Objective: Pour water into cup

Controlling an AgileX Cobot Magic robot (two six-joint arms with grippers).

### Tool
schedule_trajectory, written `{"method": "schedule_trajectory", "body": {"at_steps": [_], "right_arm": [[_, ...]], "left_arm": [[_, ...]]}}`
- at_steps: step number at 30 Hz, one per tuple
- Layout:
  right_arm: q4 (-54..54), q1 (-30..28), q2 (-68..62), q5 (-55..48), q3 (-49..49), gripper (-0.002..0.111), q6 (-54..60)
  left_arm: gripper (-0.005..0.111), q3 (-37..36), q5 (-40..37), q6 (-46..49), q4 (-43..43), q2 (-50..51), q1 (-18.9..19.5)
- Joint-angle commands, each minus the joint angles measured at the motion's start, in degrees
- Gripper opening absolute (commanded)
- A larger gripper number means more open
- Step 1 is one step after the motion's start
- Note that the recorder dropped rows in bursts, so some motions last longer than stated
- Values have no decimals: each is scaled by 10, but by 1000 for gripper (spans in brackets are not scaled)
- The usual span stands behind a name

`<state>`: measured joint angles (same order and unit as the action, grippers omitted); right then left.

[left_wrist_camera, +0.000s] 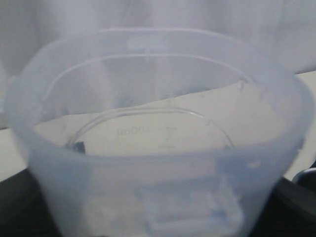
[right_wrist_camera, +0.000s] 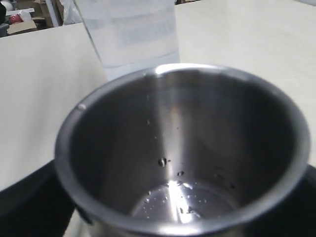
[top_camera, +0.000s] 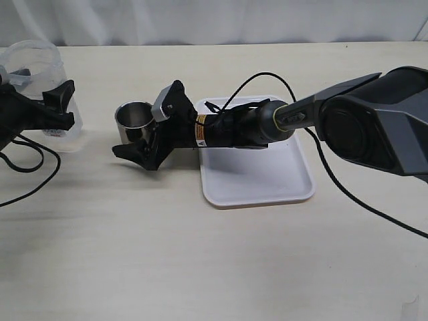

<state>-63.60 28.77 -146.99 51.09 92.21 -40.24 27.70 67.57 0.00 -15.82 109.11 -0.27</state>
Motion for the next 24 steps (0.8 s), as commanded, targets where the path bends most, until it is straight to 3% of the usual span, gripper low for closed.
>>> {"method": "schedule_trajectory", "body": {"at_steps": [1,5,7,18,22,24], "right_arm": [[30,0,-1,-3,4,62,3],[34,0,-1,-3,4,37,3],[34,0,-1,-3,4,31,3],[34,0,-1,-3,4,30,19],[34,0,-1,-3,4,5,19],[42,0,-1,-3,4,4,19]], "left_arm": [[0,5,24,-4,1,0,-1],[0,5,24,-4,1,0,-1],[0,5,24,-4,1,0,-1],[0,5,24,-5,-1,0,-1],[0,5,24,-5,-1,0,-1],[0,5,24,-5,-1,0,-1]]}}
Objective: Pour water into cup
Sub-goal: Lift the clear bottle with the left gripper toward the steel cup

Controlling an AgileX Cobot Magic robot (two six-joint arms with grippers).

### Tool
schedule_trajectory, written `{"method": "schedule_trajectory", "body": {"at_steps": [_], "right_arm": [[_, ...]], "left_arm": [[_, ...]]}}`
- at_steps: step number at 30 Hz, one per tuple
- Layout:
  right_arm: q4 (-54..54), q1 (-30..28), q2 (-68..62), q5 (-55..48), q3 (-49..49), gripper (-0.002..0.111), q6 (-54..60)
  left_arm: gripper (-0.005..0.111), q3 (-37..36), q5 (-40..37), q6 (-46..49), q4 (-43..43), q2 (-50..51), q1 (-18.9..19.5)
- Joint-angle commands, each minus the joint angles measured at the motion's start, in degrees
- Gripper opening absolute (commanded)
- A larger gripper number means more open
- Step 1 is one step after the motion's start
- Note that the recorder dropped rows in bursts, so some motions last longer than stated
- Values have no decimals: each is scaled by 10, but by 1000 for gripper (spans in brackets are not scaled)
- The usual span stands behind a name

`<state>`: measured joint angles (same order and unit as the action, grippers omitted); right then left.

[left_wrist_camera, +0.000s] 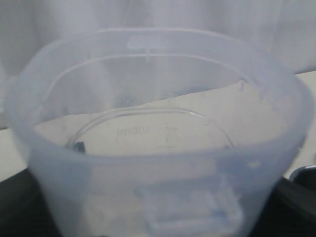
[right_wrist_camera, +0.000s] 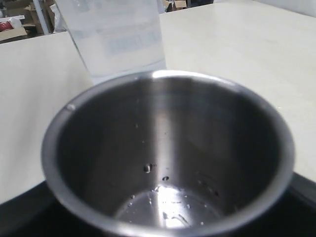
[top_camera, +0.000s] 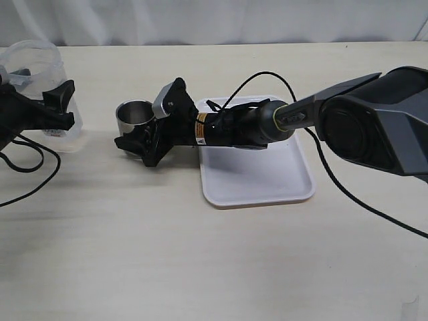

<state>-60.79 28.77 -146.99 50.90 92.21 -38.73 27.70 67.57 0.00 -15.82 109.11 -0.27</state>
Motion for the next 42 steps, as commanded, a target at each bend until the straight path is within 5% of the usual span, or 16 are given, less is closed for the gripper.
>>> {"method": "schedule_trajectory", "body": {"at_steps": [1,10,28,42], "right_arm": [[14,0,-1,-1,4,4,4],[-12,-1,1,-2,4,4,4],[-85,-1,30,-2,1,4,-23],[-144,-24,30,1,1,4,-72]], "left_arm": [[0,5,24,-5,-1,0,-1],[0,5,24,-20,-1,0,-1],[0,42,24,-49,-144,0,-1],[0,98,-61,-24,-229,0,-1]]}}
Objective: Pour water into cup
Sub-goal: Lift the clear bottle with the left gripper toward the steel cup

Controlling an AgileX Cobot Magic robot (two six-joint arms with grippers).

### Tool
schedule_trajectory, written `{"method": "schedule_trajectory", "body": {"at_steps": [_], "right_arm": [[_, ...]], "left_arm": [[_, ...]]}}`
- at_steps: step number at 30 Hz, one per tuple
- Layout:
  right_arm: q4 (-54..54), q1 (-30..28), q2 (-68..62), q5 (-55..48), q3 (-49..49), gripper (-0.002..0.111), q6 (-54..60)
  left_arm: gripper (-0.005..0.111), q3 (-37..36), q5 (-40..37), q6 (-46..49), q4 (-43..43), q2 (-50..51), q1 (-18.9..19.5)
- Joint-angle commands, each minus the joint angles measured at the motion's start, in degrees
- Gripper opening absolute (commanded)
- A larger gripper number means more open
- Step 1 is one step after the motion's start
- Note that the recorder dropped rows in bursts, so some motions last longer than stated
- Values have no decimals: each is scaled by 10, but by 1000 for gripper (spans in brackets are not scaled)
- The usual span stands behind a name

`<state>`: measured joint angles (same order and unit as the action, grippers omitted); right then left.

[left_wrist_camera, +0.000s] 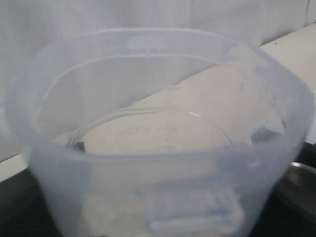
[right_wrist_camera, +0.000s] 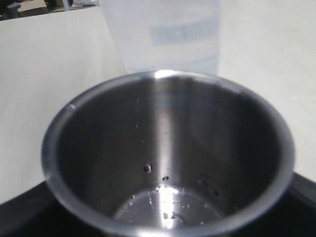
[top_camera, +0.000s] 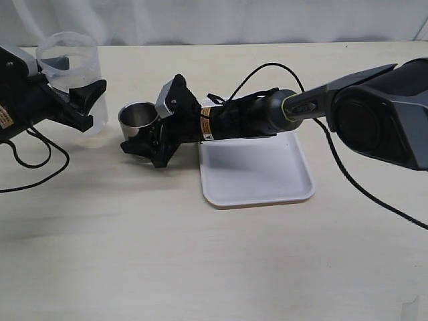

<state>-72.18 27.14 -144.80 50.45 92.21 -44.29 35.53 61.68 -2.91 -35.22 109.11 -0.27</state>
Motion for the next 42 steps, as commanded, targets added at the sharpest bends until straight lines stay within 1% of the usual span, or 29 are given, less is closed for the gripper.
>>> {"method": "schedule_trajectory", "body": {"at_steps": [1,6,9,13,15,18,20,32,34,35,40,42], "right_arm": [[-39,-8,8,6,1,4,-19],[-52,-8,8,8,1,4,-24],[-52,-8,8,8,1,4,-25],[-52,-8,8,8,1,4,-29],[-52,-8,8,9,1,4,-27],[-49,-8,7,30,1,4,18],[-42,-8,5,41,1,4,37],[-30,-12,-11,50,1,4,59],[-30,-12,-11,50,1,4,59],[-30,-12,-11,50,1,4,59],[-30,-12,-11,50,1,4,58],[-30,-12,-11,50,1,4,58]], "left_arm": [[0,23,-3,5,-37,0,-1],[0,37,-41,14,-52,0,-2],[0,41,-46,16,-63,0,-2],[0,41,-58,66,-61,0,-8],[0,41,-60,90,-61,0,-13],[0,41,-60,105,-61,0,-17],[0,41,-60,105,-61,0,-17],[0,41,-60,105,-60,0,-17],[0,41,-60,120,-60,0,-17],[0,41,-60,147,-60,0,-17],[0,41,-60,172,-61,0,-17],[0,41,-60,199,-61,0,-17]]}}
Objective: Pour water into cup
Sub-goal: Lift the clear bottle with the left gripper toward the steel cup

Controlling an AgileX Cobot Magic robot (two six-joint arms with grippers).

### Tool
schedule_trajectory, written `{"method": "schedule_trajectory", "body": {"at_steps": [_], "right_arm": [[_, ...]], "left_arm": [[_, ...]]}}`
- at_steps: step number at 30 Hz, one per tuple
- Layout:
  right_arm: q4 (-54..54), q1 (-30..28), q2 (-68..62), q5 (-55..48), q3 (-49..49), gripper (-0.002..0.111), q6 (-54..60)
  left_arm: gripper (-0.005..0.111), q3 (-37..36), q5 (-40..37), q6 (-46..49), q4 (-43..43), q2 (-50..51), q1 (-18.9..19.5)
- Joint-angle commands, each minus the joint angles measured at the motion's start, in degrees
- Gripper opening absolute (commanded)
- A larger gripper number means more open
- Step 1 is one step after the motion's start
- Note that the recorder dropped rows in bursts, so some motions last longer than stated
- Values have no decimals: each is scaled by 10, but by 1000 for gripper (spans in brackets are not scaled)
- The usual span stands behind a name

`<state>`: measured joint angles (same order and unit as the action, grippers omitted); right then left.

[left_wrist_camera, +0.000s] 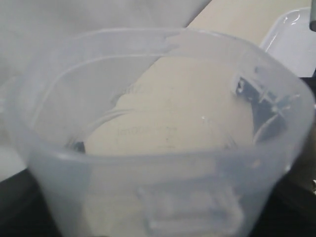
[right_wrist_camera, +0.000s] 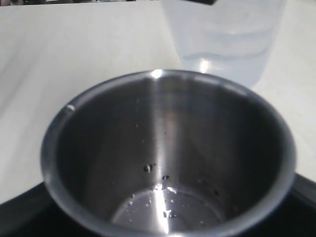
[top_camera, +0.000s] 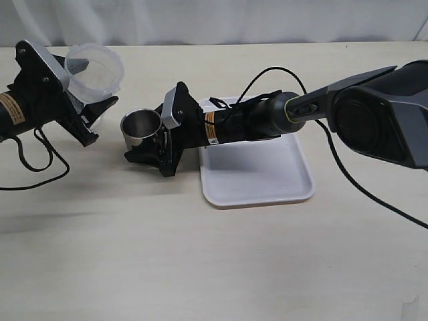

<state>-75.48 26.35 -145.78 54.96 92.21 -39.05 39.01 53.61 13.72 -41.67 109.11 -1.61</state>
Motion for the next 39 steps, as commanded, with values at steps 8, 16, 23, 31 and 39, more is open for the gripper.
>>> {"method": "schedule_trajectory", "body": {"at_steps": [8,16,23,31,39], "right_arm": [[3,-4,-1,5,1,4,6],[3,-4,-1,5,1,4,6],[3,-4,-1,5,1,4,6],[2,-4,-1,10,1,4,-9],[-5,-4,-1,52,1,4,-12]], "left_arm": [[0,6,29,140,-3,0,-4],[0,6,27,200,-13,0,-4],[0,13,20,241,-12,0,-4],[0,24,14,241,-13,1,-4],[0,24,14,241,-14,1,-4]]}}
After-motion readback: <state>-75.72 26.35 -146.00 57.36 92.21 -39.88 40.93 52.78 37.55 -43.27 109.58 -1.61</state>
